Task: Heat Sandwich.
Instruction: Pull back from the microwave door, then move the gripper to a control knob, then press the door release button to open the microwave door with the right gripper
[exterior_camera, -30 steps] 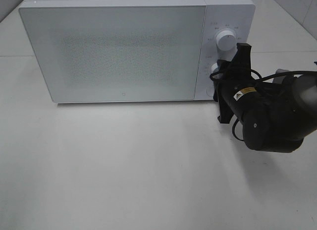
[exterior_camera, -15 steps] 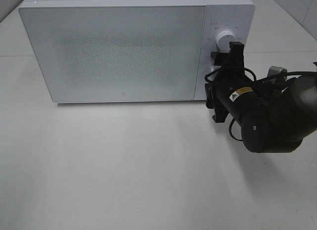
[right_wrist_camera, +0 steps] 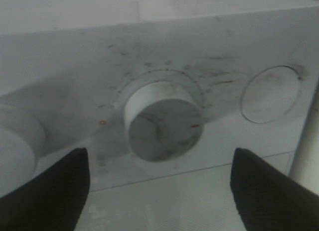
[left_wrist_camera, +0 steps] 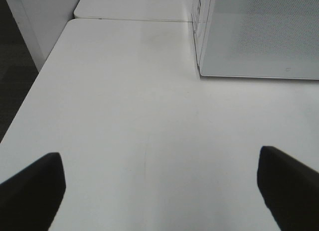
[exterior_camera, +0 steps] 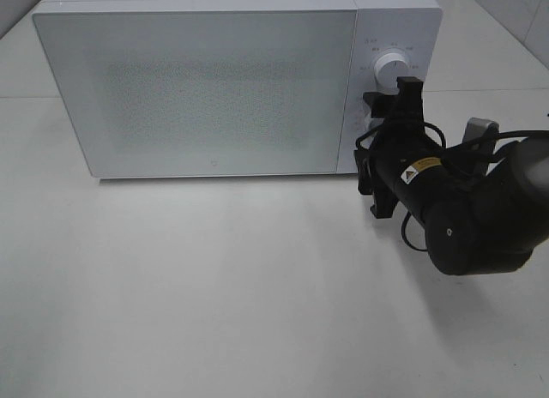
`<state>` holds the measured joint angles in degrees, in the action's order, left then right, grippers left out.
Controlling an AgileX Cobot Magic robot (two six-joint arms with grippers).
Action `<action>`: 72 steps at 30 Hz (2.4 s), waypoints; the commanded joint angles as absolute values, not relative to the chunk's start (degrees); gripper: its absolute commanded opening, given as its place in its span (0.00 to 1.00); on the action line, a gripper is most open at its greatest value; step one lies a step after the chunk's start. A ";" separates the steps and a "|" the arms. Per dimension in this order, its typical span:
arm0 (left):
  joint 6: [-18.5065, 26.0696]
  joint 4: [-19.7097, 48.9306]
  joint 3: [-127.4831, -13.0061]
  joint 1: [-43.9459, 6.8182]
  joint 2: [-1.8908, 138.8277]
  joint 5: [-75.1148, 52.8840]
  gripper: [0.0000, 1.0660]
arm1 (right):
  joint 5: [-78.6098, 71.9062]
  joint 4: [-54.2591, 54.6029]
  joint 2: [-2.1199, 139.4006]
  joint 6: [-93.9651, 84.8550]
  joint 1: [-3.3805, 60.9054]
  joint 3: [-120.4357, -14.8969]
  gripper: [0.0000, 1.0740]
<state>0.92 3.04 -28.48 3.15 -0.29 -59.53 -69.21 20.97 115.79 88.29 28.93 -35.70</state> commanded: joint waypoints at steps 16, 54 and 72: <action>0.97 3.27 -28.36 3.27 -1.78 -59.30 0.92 | -68.81 18.11 100.90 84.80 28.59 -21.89 0.71; 0.97 3.27 -28.36 3.27 -1.78 -59.30 0.92 | 8.88 9.85 68.70 12.26 28.59 -34.03 0.71; 0.97 3.27 -28.36 3.27 -1.78 -59.30 0.92 | 35.35 -5.50 50.13 10.60 28.59 -35.64 0.71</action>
<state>0.92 3.04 -28.48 3.15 -0.29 -59.53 33.12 -4.58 52.25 11.63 28.93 -35.24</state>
